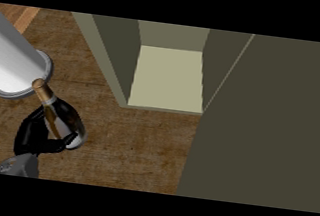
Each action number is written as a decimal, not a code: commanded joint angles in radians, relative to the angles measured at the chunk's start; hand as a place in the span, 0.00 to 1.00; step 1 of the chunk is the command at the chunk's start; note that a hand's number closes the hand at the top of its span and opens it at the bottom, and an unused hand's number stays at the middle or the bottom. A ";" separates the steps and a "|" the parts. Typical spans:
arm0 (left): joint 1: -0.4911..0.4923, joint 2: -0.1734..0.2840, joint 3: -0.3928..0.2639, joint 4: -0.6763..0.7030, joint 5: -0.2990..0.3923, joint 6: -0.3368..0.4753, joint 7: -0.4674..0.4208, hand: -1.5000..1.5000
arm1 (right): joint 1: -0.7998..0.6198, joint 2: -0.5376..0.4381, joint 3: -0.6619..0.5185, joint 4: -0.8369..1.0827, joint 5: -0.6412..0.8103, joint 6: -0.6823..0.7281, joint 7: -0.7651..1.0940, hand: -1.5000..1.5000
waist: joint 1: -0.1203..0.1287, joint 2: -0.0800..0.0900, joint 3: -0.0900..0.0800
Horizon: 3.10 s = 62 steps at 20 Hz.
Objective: Pick up the wine, place it into the cabinet and close the cabinet
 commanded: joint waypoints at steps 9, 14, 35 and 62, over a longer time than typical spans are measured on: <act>-0.011 -0.181 -0.153 -0.115 -0.131 0.167 -0.144 1.00 | 0.080 0.003 -0.010 -0.105 -0.088 0.010 0.054 0.00 | 0.009 -0.006 0.002; 0.038 -0.207 -0.258 -0.316 -0.134 0.194 -0.076 1.00 | 0.075 0.003 -0.013 -0.095 -0.079 0.001 0.060 0.00 | 0.021 -0.009 0.003; -0.029 -0.210 -0.731 -1.055 0.093 0.666 0.626 1.00 | 0.121 0.022 -0.066 -0.077 -0.119 0.036 -0.025 0.00 | 0.010 -0.001 0.002; -0.442 -0.210 -0.654 -0.575 0.023 0.811 0.585 1.00 | 0.125 0.037 -0.043 -0.021 -0.116 0.094 -0.074 0.00 | -0.001 0.003 0.001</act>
